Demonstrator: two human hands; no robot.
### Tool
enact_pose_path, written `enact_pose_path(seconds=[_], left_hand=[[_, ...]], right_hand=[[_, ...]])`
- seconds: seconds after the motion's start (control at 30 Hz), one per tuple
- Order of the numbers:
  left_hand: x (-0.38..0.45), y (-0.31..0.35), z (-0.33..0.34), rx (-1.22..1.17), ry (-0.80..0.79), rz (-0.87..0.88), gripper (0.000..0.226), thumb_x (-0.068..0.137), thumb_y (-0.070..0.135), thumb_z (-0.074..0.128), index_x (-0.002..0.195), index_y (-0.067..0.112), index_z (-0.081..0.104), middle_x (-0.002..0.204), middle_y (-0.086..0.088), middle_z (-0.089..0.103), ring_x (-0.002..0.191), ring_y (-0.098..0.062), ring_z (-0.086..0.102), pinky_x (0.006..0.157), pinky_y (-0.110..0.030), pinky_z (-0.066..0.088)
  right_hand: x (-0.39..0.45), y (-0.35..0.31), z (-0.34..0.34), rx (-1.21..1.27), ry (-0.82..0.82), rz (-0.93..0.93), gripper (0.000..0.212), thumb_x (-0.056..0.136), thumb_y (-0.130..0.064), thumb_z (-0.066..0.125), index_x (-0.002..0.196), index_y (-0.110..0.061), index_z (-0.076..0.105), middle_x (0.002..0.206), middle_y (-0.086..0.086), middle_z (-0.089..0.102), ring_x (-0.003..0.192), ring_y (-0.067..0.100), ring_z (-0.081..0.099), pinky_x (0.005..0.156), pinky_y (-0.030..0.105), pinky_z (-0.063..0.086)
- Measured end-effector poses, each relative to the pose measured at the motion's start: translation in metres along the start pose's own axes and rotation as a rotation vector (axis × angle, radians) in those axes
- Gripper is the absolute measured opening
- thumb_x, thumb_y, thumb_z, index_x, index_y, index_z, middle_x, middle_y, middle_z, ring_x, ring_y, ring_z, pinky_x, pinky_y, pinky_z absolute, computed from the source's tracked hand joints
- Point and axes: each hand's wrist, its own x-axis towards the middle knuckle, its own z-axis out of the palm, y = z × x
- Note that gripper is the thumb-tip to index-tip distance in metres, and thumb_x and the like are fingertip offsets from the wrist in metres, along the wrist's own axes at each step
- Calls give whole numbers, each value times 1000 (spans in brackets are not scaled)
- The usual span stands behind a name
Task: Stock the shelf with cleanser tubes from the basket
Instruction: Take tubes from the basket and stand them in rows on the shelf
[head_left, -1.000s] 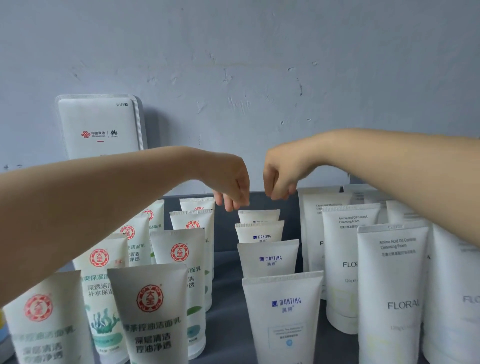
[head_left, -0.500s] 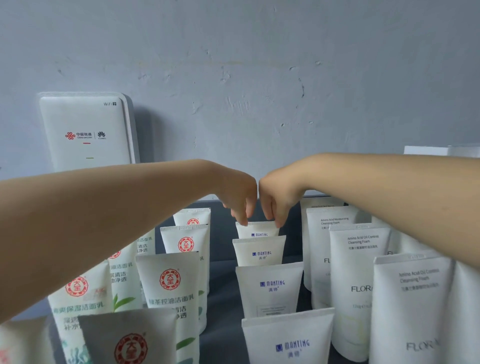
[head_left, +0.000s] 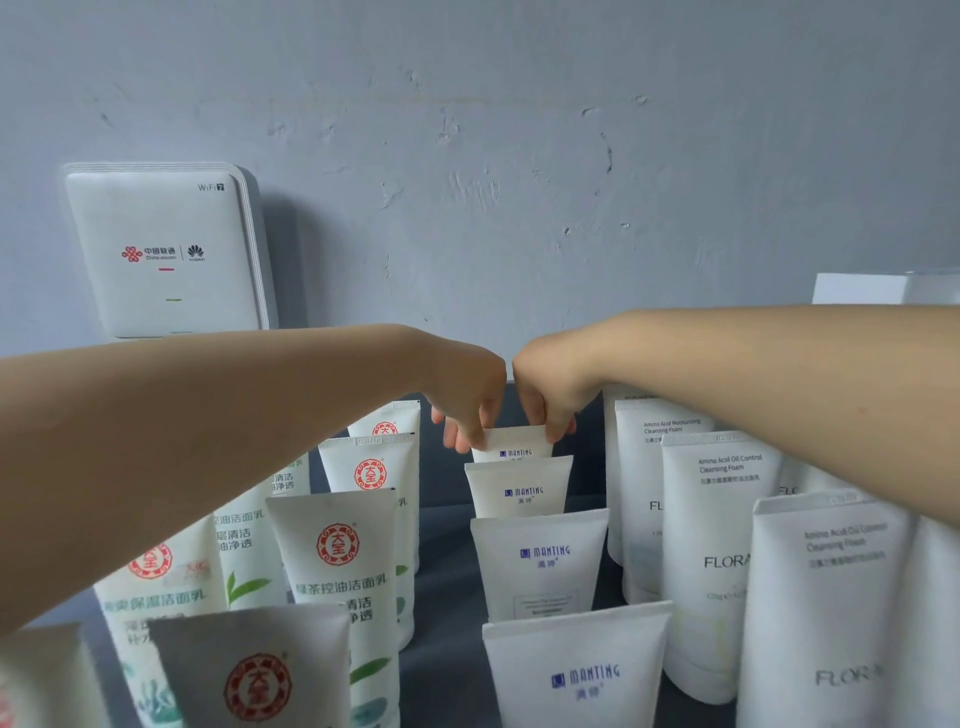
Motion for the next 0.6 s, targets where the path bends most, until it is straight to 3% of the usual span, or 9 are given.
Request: enact_pose_path(seconds=[0.13, 0.23, 0.3, 0.37, 0.43, 0.53, 0.6], left_hand=[[-3, 0, 1, -14, 11, -20, 12, 87, 22, 61, 79, 16, 68, 93, -4, 74, 81, -12, 67, 64, -15, 48], [-12, 0, -3, -6, 36, -40, 23, 87, 27, 60, 98, 10, 71, 90, -1, 73, 82, -12, 66, 76, -21, 51], [-22, -1, -12, -31, 107, -50, 22, 86, 28, 61, 98, 12, 72, 83, 4, 72, 82, -12, 67, 87, -27, 50], [-34, -1, -25, -76, 222, -59, 18, 83, 26, 64, 92, 14, 73, 68, 12, 68, 75, -8, 65, 86, -28, 50], [-48, 5, -36, -103, 328, -58, 13, 82, 23, 65, 87, 16, 73, 55, 17, 65, 61, 1, 61, 74, -20, 51], [-76, 28, -45, -163, 459, -55, 8, 83, 22, 65, 84, 21, 72, 54, 22, 65, 54, 8, 59, 57, -5, 46], [-95, 49, -43, -214, 538, -40, 9, 82, 25, 66, 87, 21, 73, 68, 15, 71, 71, 0, 66, 72, -14, 50]], right_hand=[[-2, 0, 1, -13, -2, 12, 5, 82, -16, 68, 84, -14, 65, 57, -7, 61, 76, 18, 63, 75, 27, 51], [-11, -1, -5, -40, 24, 8, 22, 81, -22, 69, 100, -12, 68, 89, 2, 72, 90, 19, 66, 74, 25, 48], [-25, -2, -16, -35, 126, -7, 29, 80, -25, 70, 107, -14, 68, 104, 0, 72, 95, 17, 65, 73, 22, 47], [-46, -1, -28, 31, 252, -17, 30, 79, -26, 71, 107, -15, 68, 105, -1, 71, 95, 16, 65, 78, 23, 48], [-72, 3, -35, 103, 357, -21, 29, 78, -27, 72, 106, -18, 69, 103, 0, 72, 96, 17, 67, 86, 25, 50], [-113, 8, -34, 185, 479, -40, 24, 77, -28, 72, 101, -22, 71, 97, -2, 74, 94, 15, 68, 91, 31, 52], [-142, 11, -27, 239, 524, -56, 21, 77, -27, 72, 97, -22, 71, 94, -3, 75, 93, 14, 68, 92, 32, 52]])
